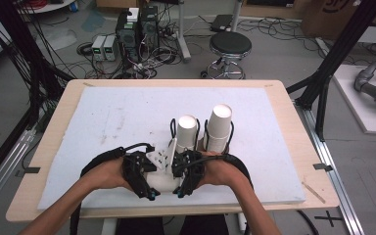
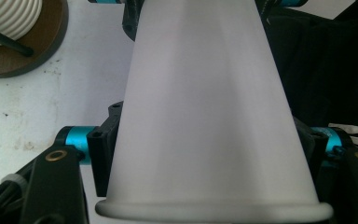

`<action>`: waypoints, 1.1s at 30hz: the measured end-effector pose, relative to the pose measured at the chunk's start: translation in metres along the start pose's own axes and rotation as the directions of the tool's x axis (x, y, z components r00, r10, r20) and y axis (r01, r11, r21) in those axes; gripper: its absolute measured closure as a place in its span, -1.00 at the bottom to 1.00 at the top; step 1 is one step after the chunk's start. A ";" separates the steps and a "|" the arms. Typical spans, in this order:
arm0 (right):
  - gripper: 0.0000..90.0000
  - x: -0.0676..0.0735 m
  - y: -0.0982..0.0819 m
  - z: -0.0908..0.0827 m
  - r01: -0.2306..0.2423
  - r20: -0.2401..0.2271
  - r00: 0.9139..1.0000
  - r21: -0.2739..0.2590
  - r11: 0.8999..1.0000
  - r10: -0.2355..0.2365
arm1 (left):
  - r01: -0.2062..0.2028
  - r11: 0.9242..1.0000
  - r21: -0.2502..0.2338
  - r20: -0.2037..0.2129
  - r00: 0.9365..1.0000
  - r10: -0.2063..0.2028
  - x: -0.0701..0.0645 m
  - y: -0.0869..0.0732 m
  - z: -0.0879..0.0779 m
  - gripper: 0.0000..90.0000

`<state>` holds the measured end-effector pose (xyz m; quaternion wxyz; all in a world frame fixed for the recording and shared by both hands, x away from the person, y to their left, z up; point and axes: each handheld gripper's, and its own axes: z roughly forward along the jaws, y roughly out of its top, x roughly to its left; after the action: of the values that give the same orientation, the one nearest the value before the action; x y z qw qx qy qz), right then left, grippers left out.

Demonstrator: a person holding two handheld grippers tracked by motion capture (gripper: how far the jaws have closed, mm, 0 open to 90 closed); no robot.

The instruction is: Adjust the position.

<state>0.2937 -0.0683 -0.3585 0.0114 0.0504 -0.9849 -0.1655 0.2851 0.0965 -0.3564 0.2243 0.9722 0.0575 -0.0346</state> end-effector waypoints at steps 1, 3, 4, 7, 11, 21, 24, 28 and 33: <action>-0.17 0.000 0.000 0.000 0.003 0.004 1.000 -0.002 1.000 -0.003 | -0.002 1.000 -0.001 -0.001 1.000 0.002 0.000 0.000 0.000 -0.35; -0.17 0.000 0.000 0.000 0.003 0.003 1.000 0.000 1.000 -0.003 | 0.004 1.000 -0.007 0.002 1.000 -0.004 0.000 -0.001 0.000 -0.39; -0.17 0.000 0.000 0.000 0.003 0.002 1.000 0.000 1.000 -0.003 | 0.007 1.000 -0.015 0.007 1.000 -0.007 0.000 -0.001 0.001 -0.40; -0.17 0.000 -0.001 0.001 0.006 0.002 1.000 -0.010 1.000 -0.006 | 0.017 0.999 -0.041 0.024 1.000 -0.016 0.001 -0.003 0.000 -0.49; -0.17 0.001 -0.002 0.000 0.011 0.011 1.000 -0.017 1.000 -0.011 | 0.027 0.996 -0.084 0.059 0.998 -0.022 0.005 -0.005 -0.002 -0.77; -0.17 0.002 -0.002 0.004 0.012 -0.010 1.000 -0.013 1.000 -0.012 | 0.047 0.974 -0.223 0.089 0.996 -0.028 0.009 -0.008 -0.012 -0.81; -0.17 0.002 -0.004 0.004 0.009 -0.009 1.000 -0.019 1.000 -0.009 | 0.051 0.960 -0.276 0.081 0.996 -0.030 0.012 -0.010 -0.018 -0.83; -0.17 0.002 -0.005 0.004 0.008 -0.005 1.000 -0.023 1.000 -0.008 | 0.048 0.944 -0.327 0.073 0.997 -0.026 0.013 -0.012 -0.024 -0.84; -0.17 0.003 -0.006 0.004 0.005 0.007 1.000 -0.033 0.999 -0.005 | 0.056 0.926 -0.373 0.072 0.997 -0.031 0.013 -0.013 -0.029 -0.84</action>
<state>0.2913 -0.0731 -0.3640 0.0083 0.0521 -0.9819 -0.1818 0.2976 0.1218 -0.3372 0.4066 0.9084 0.0774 -0.0592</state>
